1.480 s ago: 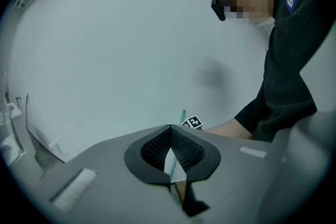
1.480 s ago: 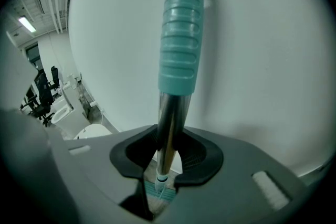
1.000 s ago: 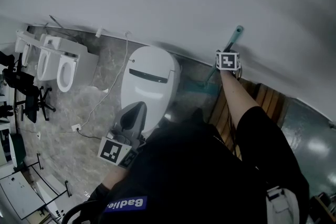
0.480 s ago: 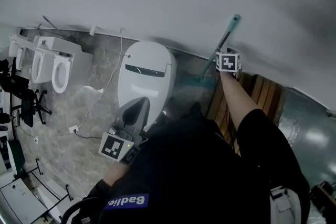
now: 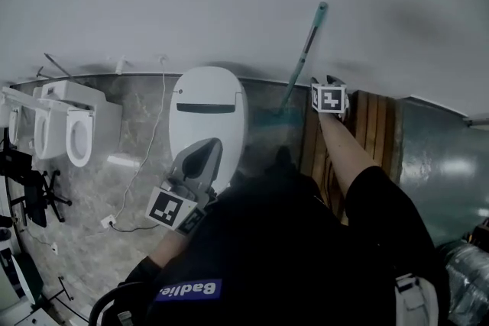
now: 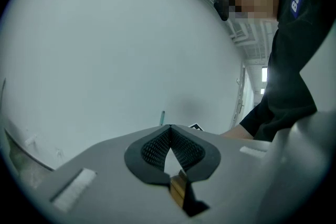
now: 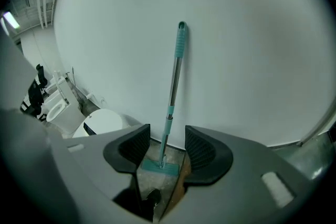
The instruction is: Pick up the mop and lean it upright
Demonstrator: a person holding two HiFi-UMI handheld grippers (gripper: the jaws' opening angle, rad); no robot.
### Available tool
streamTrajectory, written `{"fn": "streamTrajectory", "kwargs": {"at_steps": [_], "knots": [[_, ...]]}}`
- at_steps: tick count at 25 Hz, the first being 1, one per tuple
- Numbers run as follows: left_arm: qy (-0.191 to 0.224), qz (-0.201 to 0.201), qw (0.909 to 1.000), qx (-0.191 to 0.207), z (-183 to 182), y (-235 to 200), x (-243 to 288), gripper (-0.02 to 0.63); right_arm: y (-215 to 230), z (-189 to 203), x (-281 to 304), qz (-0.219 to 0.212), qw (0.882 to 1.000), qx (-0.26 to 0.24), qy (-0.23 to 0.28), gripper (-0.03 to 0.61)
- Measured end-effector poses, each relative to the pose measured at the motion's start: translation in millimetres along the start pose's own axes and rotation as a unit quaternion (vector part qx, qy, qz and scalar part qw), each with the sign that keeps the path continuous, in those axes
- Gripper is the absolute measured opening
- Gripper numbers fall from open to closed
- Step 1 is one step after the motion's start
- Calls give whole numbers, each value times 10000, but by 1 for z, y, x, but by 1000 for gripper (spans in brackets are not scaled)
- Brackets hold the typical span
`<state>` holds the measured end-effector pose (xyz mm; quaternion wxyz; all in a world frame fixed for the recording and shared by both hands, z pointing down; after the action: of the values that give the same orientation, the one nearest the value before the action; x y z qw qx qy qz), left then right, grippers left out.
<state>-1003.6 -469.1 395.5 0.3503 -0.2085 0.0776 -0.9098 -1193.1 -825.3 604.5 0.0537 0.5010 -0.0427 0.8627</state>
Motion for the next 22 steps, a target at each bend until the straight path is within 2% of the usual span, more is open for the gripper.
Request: {"fn": "streamTrajectory", "kwargs": {"at_steps": [3, 7, 10, 13, 16, 22], "knots": [[160, 320, 9993, -52, 5, -1, -20, 20, -7, 27, -27, 97, 9997, 203, 93, 215], [38, 630, 9980, 39, 21, -4, -43, 20, -25, 71, -60, 238, 9988, 393, 155, 213], [72, 1011, 9948, 84, 30, -1, -50, 20, -42, 107, -85, 255, 9982, 500, 208, 204], [9, 1409, 9900, 113, 35, 11, -51, 20, -57, 140, -113, 165, 9974, 621, 323, 171], [-25, 1763, 9837, 344, 35, 28, -52, 20, -65, 167, -146, 113, 9960, 690, 550, 111], [-43, 2031, 9778, 509, 32, 64, -56, 20, -69, 205, -200, -144, 9920, 840, 934, 11]]}}
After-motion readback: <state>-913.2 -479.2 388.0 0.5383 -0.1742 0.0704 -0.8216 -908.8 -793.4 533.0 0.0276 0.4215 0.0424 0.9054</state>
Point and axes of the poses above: the fingertips, and each gripper's own axes: x forward along the fingers, y to its right, z out of its underside, the point moved 8 cm from there along -x, backward along the fingers, and after that the axes turned 10 degrees about -y, right-handed, at the moved point
